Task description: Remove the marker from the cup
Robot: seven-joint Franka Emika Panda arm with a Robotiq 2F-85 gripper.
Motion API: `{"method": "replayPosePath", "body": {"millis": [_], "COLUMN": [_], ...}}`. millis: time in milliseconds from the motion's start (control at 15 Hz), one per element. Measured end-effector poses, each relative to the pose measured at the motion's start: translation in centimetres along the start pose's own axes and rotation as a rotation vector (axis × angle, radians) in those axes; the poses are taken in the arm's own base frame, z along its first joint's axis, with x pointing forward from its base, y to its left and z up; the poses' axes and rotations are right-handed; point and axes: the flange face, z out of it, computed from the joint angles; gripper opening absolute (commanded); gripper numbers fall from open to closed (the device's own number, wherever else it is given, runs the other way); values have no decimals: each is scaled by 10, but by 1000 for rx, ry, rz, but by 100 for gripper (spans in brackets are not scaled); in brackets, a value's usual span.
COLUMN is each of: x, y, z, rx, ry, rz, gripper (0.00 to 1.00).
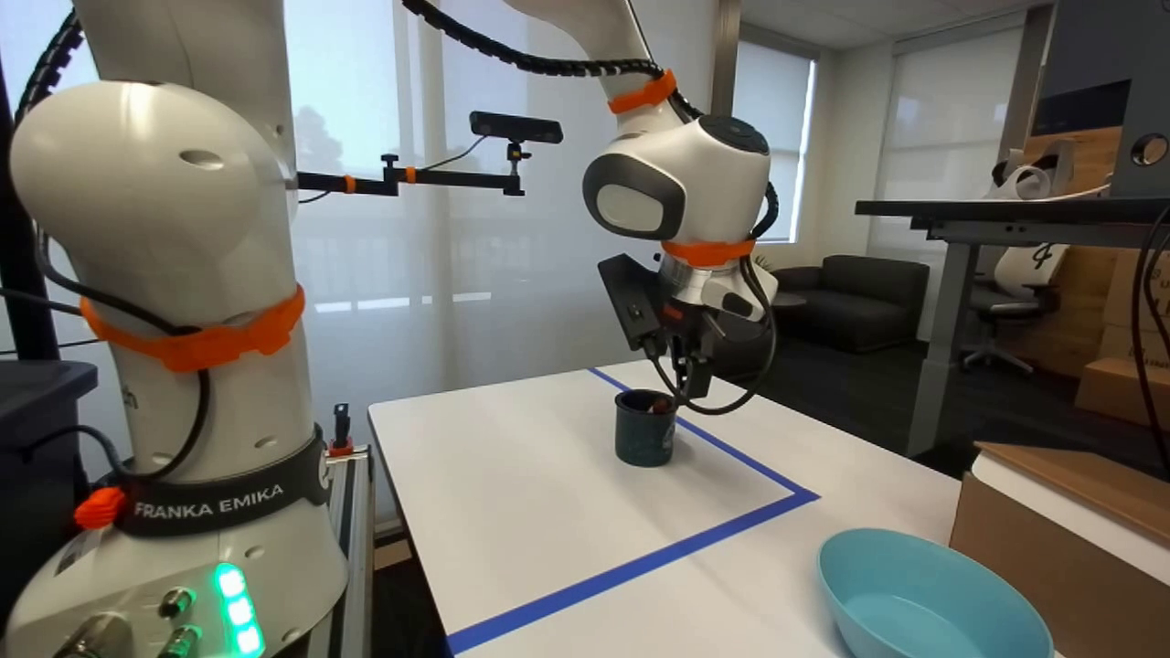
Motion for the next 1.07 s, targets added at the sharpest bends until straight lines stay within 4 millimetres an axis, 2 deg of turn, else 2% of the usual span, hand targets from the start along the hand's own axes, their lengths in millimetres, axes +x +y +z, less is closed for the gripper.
{"method": "replayPosePath", "body": {"millis": [467,1067], "x": [-4,13], "y": [1,-2], "z": [19,54], "rx": [17,73], "ry": [9,21], "rz": [-9,2], "gripper": [100,100]}}
